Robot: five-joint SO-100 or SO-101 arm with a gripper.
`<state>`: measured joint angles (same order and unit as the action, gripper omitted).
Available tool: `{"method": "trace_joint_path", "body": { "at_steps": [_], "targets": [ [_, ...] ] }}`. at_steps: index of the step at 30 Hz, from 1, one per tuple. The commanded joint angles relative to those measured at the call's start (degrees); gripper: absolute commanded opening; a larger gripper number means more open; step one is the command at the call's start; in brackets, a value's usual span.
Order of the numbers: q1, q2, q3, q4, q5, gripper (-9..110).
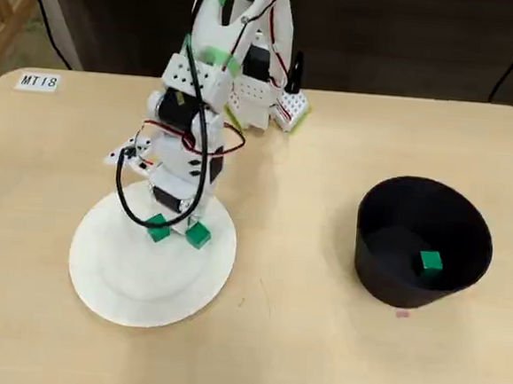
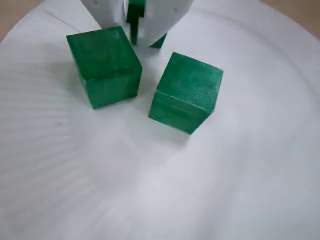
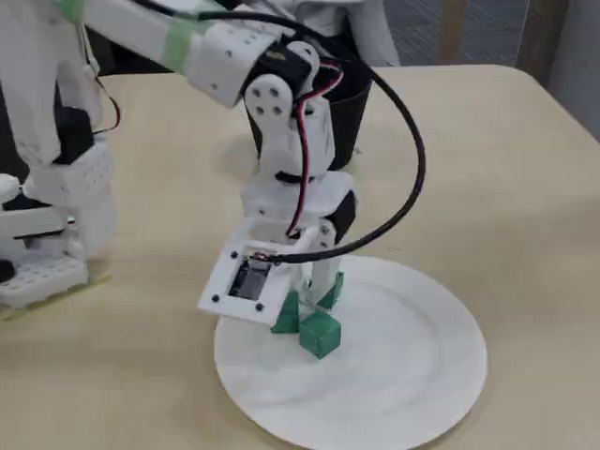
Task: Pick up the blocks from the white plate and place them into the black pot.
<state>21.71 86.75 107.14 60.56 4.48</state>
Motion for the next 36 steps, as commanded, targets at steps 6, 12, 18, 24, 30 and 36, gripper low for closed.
{"method": "trace_joint_path", "body": {
  "at_steps": [6,12,18,24,30,36],
  "targets": [
    [-1.14,4.57,-1.67,-1.14,0.79,-2],
    [-2.99,9.49,-3.78,-1.41,2.55,-2],
    [-3.69,10.20,-4.48,-0.88,3.78,-2],
    [-1.85,10.37,-4.75,0.26,2.02,14],
    [-0.09,10.55,-4.57,0.26,0.62,23],
    [-1.85,9.58,-4.13,0.79,0.00,27]
  ]
}}
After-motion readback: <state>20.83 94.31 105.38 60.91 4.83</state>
